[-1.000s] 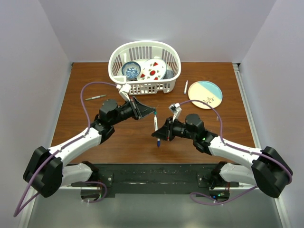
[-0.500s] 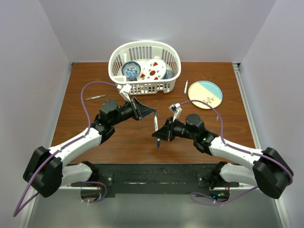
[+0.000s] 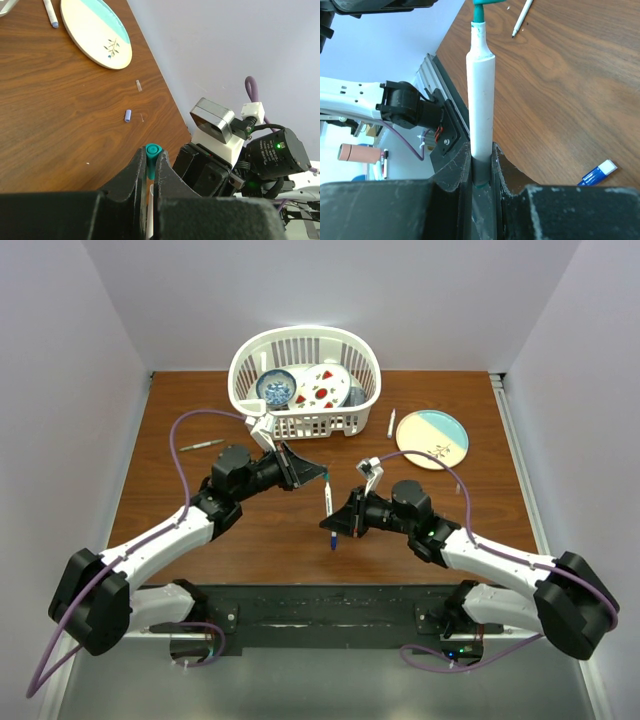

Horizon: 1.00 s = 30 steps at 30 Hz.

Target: Insert the pens into the pen caps

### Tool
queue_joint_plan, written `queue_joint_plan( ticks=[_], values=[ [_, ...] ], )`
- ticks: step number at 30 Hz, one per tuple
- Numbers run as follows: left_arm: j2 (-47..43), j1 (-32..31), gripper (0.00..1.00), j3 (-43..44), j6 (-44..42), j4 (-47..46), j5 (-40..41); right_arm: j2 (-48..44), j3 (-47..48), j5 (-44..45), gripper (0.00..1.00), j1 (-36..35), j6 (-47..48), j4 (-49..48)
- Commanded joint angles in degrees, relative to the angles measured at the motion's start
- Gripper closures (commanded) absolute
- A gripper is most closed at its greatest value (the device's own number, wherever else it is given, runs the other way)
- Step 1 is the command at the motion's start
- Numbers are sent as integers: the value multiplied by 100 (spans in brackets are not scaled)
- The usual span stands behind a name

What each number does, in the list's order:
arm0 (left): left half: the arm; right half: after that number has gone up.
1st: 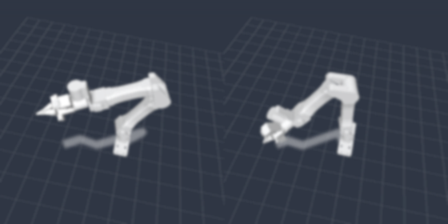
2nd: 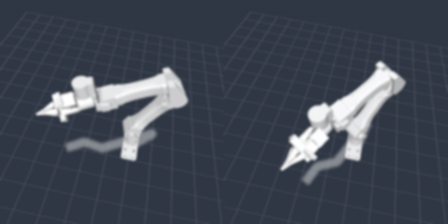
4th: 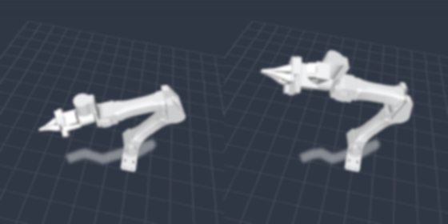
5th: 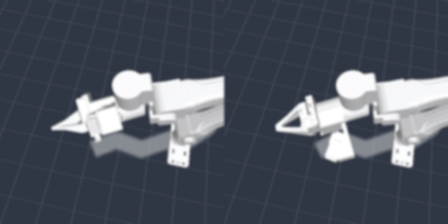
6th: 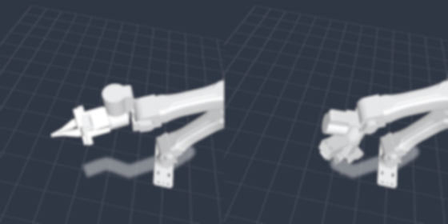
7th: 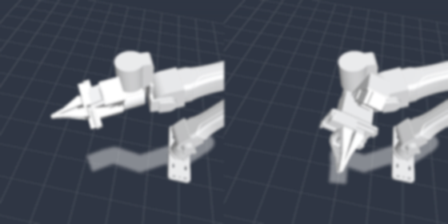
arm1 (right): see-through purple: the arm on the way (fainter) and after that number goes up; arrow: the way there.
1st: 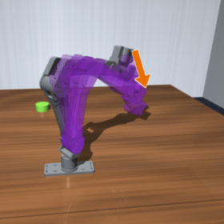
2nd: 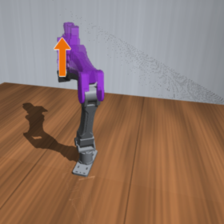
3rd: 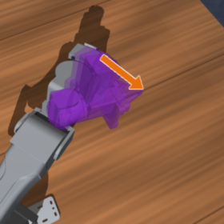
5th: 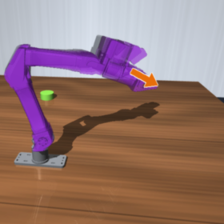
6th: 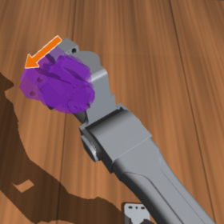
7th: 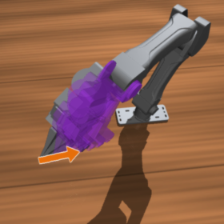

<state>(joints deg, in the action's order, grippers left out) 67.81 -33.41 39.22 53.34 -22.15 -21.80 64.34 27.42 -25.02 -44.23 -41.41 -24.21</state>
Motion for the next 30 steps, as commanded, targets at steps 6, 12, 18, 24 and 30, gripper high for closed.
queue_joint_plan(
  ticks=[6, 12, 18, 24, 30],
  values=[
    [-101, 10, 100, 156, -157, -35, 62, -53, 106, 32, 100, -33, 1, -243],
    [-93, 10, 100, 7, -201, -105, -377, -35, 237, 154, 100, -25, 45, -102],
    [-207, -43, 100, -169, -359, 122, -729, 0, 544, 383, 100, -25, 255, 275],
    [-172, -96, 100, -20, -719, 651, -895, 44, 861, 576, 100, -25, 528, 732],
    [-180, -104, 74, -29, -799, 466, -1485, -70, 1081, 604, 100, -33, 923, 1085]
  ],
)
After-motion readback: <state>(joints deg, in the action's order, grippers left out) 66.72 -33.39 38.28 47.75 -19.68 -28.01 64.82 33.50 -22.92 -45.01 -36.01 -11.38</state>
